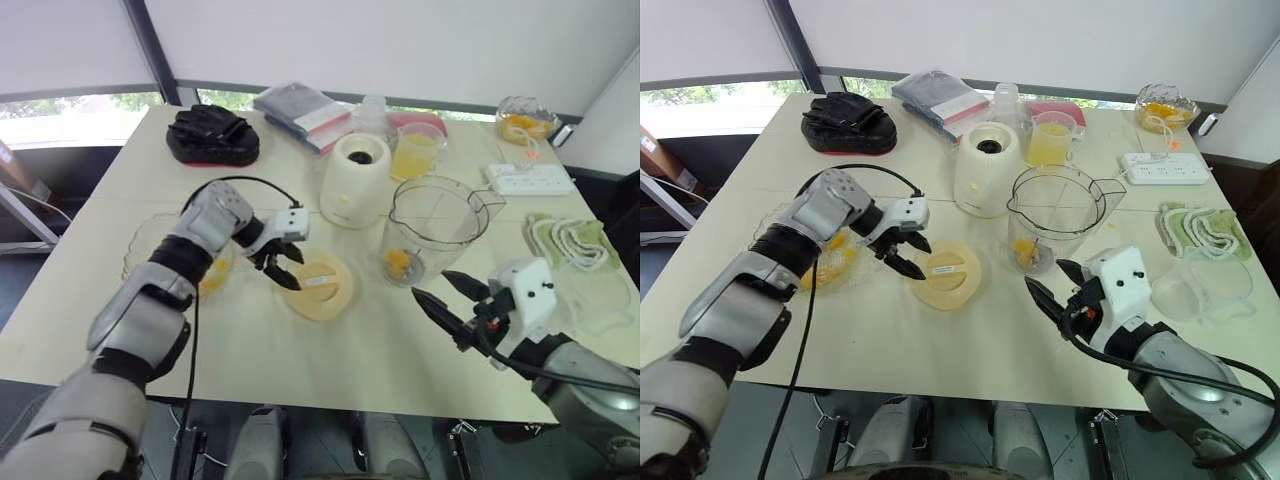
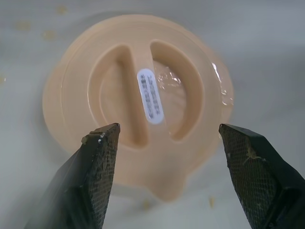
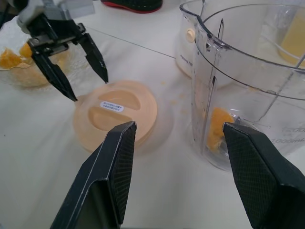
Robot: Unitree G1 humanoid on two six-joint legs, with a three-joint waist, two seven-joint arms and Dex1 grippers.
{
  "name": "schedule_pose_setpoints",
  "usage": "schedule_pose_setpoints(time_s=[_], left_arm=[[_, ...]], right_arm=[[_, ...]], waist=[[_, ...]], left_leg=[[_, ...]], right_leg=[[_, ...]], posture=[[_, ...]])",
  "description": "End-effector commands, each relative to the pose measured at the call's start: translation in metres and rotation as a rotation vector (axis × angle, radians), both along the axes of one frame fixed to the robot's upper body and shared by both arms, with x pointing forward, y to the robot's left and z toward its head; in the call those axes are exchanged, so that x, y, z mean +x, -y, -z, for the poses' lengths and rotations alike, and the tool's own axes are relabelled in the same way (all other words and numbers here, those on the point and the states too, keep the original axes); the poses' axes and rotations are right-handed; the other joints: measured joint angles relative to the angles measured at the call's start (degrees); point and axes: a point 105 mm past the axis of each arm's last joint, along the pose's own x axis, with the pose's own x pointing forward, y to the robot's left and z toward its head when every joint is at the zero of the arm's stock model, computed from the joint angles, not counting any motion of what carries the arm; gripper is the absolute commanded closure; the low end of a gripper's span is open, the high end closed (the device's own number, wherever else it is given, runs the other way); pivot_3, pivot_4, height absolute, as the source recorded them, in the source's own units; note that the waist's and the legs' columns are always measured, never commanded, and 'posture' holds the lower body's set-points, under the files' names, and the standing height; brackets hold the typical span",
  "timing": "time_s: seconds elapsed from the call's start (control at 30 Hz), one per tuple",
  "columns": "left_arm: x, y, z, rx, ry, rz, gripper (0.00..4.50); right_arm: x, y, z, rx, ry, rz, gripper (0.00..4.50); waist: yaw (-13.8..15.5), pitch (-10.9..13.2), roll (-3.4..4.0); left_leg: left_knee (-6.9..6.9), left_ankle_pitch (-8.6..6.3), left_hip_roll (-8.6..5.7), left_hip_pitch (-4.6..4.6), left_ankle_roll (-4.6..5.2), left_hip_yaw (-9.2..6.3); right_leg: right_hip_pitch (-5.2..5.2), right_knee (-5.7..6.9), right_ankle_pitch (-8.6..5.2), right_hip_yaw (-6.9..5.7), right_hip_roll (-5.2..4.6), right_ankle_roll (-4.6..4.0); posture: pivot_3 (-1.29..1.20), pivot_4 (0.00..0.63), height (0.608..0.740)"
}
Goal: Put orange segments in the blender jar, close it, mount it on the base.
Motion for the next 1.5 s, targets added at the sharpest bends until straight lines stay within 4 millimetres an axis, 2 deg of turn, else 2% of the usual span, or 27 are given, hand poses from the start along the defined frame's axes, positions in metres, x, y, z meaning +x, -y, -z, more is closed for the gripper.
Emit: schedule_pose_setpoints(time_s=[0.03,0.67,0.77,0.93,1.1,1.27,1.5], left_arm=[[0.005,0.007,-0.008,0.002,0.047,0.02,1.03],[0.019,0.042,0.018,0.014,0.102,-0.106,1.03],[0.019,0.043,0.019,0.021,0.104,-0.101,1.85],[0.017,0.04,0.022,0.042,0.12,-0.066,4.2],[0.013,0.035,0.022,0.063,0.13,-0.005,4.23],[0.018,0.026,0.0,0.045,0.186,0.014,4.23],[0.026,0.011,-0.069,0.007,0.256,0.07,4.23]], right_arm=[[-0.003,-0.005,-0.008,-0.003,0.055,-0.001,1.53],[0.001,-0.004,-0.007,-0.011,0.064,0.019,1.53],[0.001,-0.003,-0.006,-0.015,0.064,0.026,1.48],[0.001,-0.001,-0.006,-0.02,0.066,0.033,1.48],[0.003,0.0,-0.006,-0.024,0.067,0.033,1.48],[0.004,0.002,-0.004,-0.022,0.061,0.034,1.48],[0.003,0.008,0.016,-0.019,0.002,0.053,1.48]], waist=[[0.0,0.0,0.0],[0.1,0.0,-0.02],[0.0,0.0,-0.02],[0.1,-0.1,-0.02],[0.0,0.0,-0.02],[0.0,0.0,-0.02],[0.1,0.0,-0.05]], left_leg=[[0.0,0.0,0.0,0.0,0.0,-0.01],[0.05,0.0,-0.03,0.0,0.0,-0.03],[0.07,0.0,-0.04,0.0,0.0,-0.03],[0.07,0.0,-0.03,0.04,0.0,-0.05],[0.07,0.0,-0.03,0.09,0.0,-0.03],[0.06,0.0,-0.02,0.08,0.0,-0.05],[0.07,0.0,-0.03,0.06,0.0,-0.03]], right_leg=[[0.0,0.01,0.0,0.0,0.0,0.0],[0.01,0.05,0.05,-0.03,0.01,0.09],[0.02,0.06,0.06,-0.02,0.0,0.11],[0.03,0.1,0.07,-0.03,0.02,0.12],[0.08,0.11,0.03,-0.02,0.01,0.04],[0.07,0.11,0.05,-0.03,0.02,0.07],[0.07,0.1,0.03,-0.04,0.02,0.04]], posture=[[0.0,0.15,0.74],[0.0,0.15,0.74],[0.0,0.15,0.74],[0.0,0.15,0.74],[0.0,0.15,0.74],[0.0,0.15,0.74],[0.0,0.15,0.74]])
